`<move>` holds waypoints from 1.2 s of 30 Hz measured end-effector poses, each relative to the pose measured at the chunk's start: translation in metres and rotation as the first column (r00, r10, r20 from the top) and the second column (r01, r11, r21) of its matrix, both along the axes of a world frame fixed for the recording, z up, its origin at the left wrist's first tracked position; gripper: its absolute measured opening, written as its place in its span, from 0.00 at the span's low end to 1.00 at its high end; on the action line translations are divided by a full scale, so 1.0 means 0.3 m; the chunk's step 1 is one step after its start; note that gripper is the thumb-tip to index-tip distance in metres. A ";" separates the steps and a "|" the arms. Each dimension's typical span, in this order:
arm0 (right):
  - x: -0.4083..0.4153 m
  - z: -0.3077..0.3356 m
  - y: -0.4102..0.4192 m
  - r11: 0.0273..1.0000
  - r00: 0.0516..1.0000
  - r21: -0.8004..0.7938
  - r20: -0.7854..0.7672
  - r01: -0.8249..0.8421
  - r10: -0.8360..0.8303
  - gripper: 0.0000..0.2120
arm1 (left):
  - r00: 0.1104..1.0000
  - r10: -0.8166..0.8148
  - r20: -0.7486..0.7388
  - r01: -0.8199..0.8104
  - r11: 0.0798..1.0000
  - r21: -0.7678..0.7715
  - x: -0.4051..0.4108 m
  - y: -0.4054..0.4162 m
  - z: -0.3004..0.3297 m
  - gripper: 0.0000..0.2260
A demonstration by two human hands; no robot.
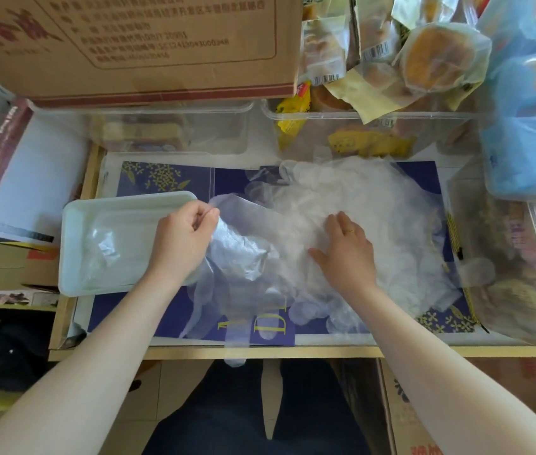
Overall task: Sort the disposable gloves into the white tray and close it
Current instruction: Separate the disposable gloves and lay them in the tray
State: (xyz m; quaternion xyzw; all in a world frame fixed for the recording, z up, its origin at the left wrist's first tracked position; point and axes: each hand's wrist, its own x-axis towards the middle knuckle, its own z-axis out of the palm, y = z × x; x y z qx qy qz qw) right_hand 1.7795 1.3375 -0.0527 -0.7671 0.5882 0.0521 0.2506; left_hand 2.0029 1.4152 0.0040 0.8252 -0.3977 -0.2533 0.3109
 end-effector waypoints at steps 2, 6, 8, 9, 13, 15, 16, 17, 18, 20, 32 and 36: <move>-0.014 -0.015 -0.002 0.993 1.000 -0.115 -0.006 -0.019 0.018 0.21 | 1.000 -0.018 -0.013 0.018 1.000 -0.010 0.018 0.009 0.003 0.13; -0.034 -0.011 -0.017 0.979 0.997 -0.201 0.062 0.046 -0.034 0.09 | 0.993 -0.099 -0.062 0.099 0.995 -0.010 0.029 0.019 0.006 0.10; -0.033 0.019 -0.034 0.977 0.964 -0.116 0.218 0.181 -0.153 0.08 | 0.984 -0.151 -0.098 0.149 0.988 -0.029 0.031 0.016 0.010 0.09; -0.028 0.049 -0.041 0.966 0.903 0.001 0.356 0.259 -0.242 0.07 | 0.973 -0.192 -0.127 0.187 0.981 -0.051 0.032 0.013 0.019 0.09; -0.005 0.230 -0.042 0.863 0.446 0.487 0.749 0.130 -0.490 0.10 | 0.828 -0.443 -0.343 0.392 0.895 -0.212 0.023 -0.013 0.085 0.02; 0.007 0.315 -0.036 0.820 0.314 0.572 0.778 0.003 -0.544 0.11 | 0.738 -0.527 -0.421 0.470 0.850 -0.240 0.013 -0.032 0.118 0.01; 0.013 0.352 -0.033 0.802 0.282 0.596 0.776 -0.034 -0.564 0.11 | 0.705 -0.557 -0.439 0.500 0.829 -0.250 0.004 -0.042 0.138 0.02; 0.019 0.376 -0.032 0.786 0.266 0.615 0.768 -0.056 -0.582 0.11 | 0.667 -0.569 -0.480 0.504 0.820 -0.271 -0.007 -0.050 0.157 0.04; 0.024 0.396 -0.031 0.783 0.261 0.618 0.769 -0.069 -0.584 0.10 | 0.626 -0.554 -0.548 0.479 0.828 -0.291 -0.023 -0.057 0.181 0.07; 0.037 0.418 -0.029 0.789 0.264 0.609 0.777 -0.081 -0.572 0.07 | 0.536 -0.491 -0.687 0.395 0.865 -0.311 -0.054 -0.069 0.219 0.10; 0.079 0.454 -0.030 0.822 0.231 0.521 0.792 0.230 -0.566 0.11 | 0.674 -0.495 -0.548 0.353 0.868 -0.350 0.007 -0.061 0.230 0.05; 0.092 0.457 -0.027 0.808 0.225 0.543 0.778 0.229 -0.586 0.13 | 0.662 -0.493 -0.564 0.377 0.870 -0.318 0.033 -0.052 0.235 0.07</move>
